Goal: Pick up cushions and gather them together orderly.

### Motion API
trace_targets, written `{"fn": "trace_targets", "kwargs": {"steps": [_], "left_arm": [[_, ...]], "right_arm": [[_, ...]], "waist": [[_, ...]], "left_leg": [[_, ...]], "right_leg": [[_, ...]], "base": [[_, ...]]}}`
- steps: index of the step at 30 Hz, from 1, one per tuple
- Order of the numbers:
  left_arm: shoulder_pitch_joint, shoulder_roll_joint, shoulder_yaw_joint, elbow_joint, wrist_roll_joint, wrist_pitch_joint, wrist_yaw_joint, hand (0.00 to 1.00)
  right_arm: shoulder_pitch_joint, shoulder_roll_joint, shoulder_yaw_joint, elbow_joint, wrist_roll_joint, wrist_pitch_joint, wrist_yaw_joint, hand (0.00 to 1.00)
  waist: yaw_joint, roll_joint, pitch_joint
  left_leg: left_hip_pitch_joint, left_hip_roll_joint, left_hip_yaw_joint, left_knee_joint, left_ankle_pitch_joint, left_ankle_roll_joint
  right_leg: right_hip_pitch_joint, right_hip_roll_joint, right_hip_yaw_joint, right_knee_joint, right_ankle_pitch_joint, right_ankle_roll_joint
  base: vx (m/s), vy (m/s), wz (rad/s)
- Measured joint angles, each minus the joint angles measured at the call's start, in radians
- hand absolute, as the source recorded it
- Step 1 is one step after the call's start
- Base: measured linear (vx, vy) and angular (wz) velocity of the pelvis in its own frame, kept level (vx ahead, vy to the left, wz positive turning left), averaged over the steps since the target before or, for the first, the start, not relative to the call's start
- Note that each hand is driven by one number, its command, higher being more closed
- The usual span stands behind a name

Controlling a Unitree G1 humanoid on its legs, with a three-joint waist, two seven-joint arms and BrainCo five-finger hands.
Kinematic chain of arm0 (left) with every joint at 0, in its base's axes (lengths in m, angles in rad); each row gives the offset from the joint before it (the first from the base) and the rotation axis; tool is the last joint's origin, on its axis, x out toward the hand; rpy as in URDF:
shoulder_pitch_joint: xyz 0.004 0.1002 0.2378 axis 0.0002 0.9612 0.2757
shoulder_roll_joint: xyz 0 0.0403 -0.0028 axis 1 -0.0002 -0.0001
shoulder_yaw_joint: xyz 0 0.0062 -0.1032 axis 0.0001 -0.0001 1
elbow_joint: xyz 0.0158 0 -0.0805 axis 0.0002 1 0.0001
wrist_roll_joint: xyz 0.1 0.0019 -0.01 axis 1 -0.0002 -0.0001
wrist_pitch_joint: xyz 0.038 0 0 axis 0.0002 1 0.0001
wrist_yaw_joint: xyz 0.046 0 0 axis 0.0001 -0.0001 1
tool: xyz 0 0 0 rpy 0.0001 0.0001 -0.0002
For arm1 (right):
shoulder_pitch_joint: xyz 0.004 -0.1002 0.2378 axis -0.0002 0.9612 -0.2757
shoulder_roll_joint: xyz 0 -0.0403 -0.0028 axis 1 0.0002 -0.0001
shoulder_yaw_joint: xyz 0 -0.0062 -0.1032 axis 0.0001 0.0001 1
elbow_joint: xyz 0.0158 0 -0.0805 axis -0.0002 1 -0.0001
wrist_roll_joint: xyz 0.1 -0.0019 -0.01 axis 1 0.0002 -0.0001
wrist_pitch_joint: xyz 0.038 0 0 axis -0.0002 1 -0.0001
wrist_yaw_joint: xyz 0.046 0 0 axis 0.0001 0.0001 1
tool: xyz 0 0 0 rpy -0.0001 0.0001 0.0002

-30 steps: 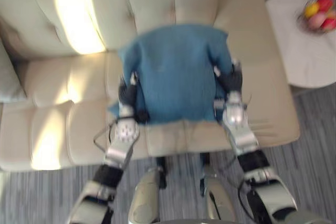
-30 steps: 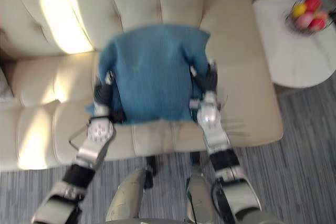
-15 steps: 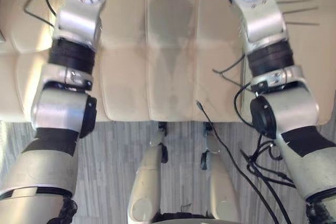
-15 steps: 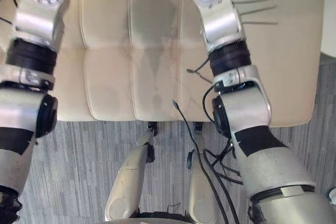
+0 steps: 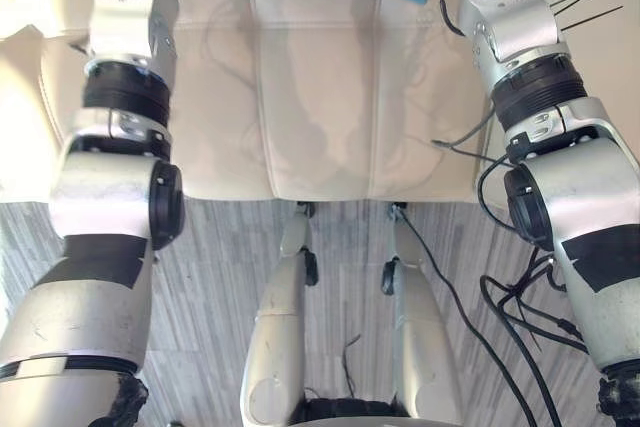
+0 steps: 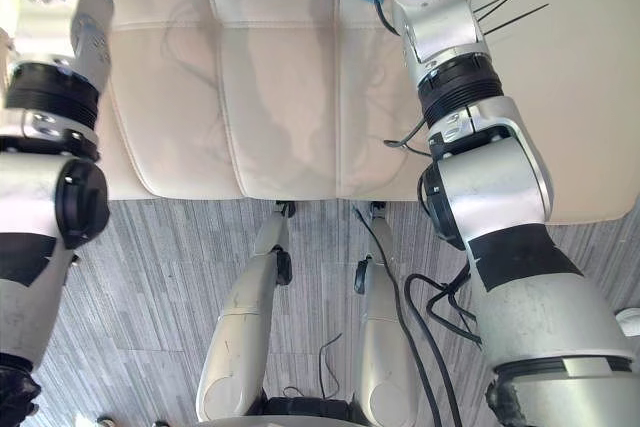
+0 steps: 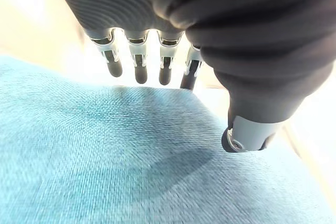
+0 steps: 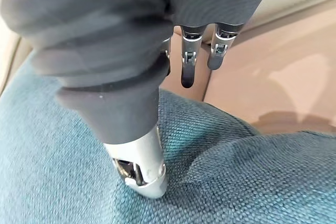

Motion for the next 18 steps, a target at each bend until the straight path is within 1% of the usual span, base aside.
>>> {"fn": "trace_targets", "kwargs": {"steps": [3, 5, 6, 8, 10, 12, 13, 14, 16, 17, 18], "left_arm": [[0.117, -0.043, 0.109, -0.003, -0.02, 0.0, -0.01, 0.0], [0.176, -0.062, 0.151, -0.006, -0.024, 0.0, -0.01, 0.0], [0.212, -0.068, 0.18, -0.007, -0.025, 0.0, -0.01, 0.0], [0.255, -0.069, 0.216, -0.019, -0.024, 0.0, -0.01, 0.0], [0.298, -0.065, 0.239, -0.071, -0.023, 0.0, -0.008, 0.0], [0.341, -0.054, 0.244, -0.134, -0.019, -0.004, -0.006, 0.0], [0.383, -0.04, 0.241, -0.191, -0.015, -0.007, -0.002, 0.0], [0.44, -0.02, 0.222, -0.263, -0.015, -0.018, 0.012, 0.0], [0.506, -0.004, 0.201, -0.351, -0.015, -0.034, 0.018, 0.0], [0.611, 0.013, 0.172, -0.461, -0.015, -0.06, 0.019, 0.0], [0.697, 0.012, 0.149, -0.543, -0.021, -0.082, 0.009, 0.0]], "right_arm": [[0.062, 0.008, -0.003, -0.045, 0.027, -0.02, 0.006, 0.0], [0.102, 0.018, -0.019, -0.069, 0.039, -0.024, 0.002, 0.0], [0.139, 0.026, -0.039, -0.112, 0.055, -0.036, 0.0, 0.0], [0.189, 0.033, -0.079, -0.184, 0.054, -0.044, -0.014, 0.0], [0.249, 0.031, -0.138, -0.274, 0.052, -0.054, -0.022, 0.0], [0.321, 0.028, -0.201, -0.372, 0.051, -0.059, -0.042, 0.0], [0.38, 0.02, -0.226, -0.451, 0.05, -0.063, -0.05, 0.0], [0.451, 0.005, -0.242, -0.544, 0.039, -0.076, -0.056, 0.0], [0.54, -0.015, -0.253, -0.644, 0.016, -0.093, -0.056, 0.0], [0.659, -0.033, -0.257, -0.744, -0.012, -0.101, -0.053, 0.0], [0.769, -0.036, -0.258, -0.814, -0.03, -0.108, -0.038, 0.0]], "waist": [[0.001, 0.0, 0.0], [0.002, 0.0, 0.0], [0.001, 0.0, 0.0], [0.002, 0.0, 0.0], [0.003, 0.0, 0.0], [0.002, -0.001, 0.0], [0.003, -0.001, -0.001], [0.005, -0.002, -0.001], [0.008, -0.002, -0.001], [0.015, -0.002, -0.002], [0.028, -0.002, -0.002]], "left_leg": [[0.002, 0.018, 0.003, 0.001, -0.001, -0.002], [0.004, 0.027, 0.007, 0.005, 0.0, -0.004], [0.007, 0.033, 0.01, 0.005, 0.002, -0.008], [0.016, 0.041, 0.013, 0.004, 0.006, -0.013], [0.031, 0.051, 0.017, 0.004, 0.01, -0.019], [0.056, 0.06, 0.02, 0.004, 0.013, -0.024], [0.078, 0.068, 0.022, 0.004, 0.012, -0.028], [0.101, 0.074, 0.023, 0.005, 0.007, -0.036], [0.127, 0.077, 0.023, 0.005, 0.005, -0.038], [0.17, 0.083, 0.025, 0.008, -0.002, -0.044], [0.21, 0.089, 0.027, 0.019, -0.015, -0.056]], "right_leg": [[-0.001, 0.015, 0.012, 0.002, 0.003, 0.005], [-0.002, 0.024, 0.018, 0.006, 0.003, 0.005], [-0.002, 0.03, 0.026, 0.009, 0.003, 0.005], [0.003, 0.036, 0.035, 0.01, 0.003, 0.005], [0.017, 0.044, 0.036, 0.007, 0.003, 0.005], [0.044, 0.054, 0.035, 0.005, 0.002, 0.005], [0.066, 0.06, 0.035, 0.004, 0.001, 0.005], [0.088, 0.066, 0.035, 0.004, -0.003, 0.006], [0.116, 0.069, 0.033, 0.004, -0.018, -0.006], [0.16, 0.074, 0.033, 0.005, -0.025, -0.014], [0.202, 0.079, 0.033, 0.006, -0.034, -0.018]], "base": [[-0.02, 0.019, -0.09], [-0.05, -0.009, -0.11], [-0.06, -0.017, -0.13], [-0.06, -0.027, -0.13], [-0.08, -0.052, -0.1], [-0.09, -0.066, -0.04], [-0.09, -0.069, -0.05], [-0.09, -0.066, -0.05], [-0.07, -0.06, 0.0], [-0.04, -0.053, -0.02], [-0.01, -0.029, -0.04]]}}
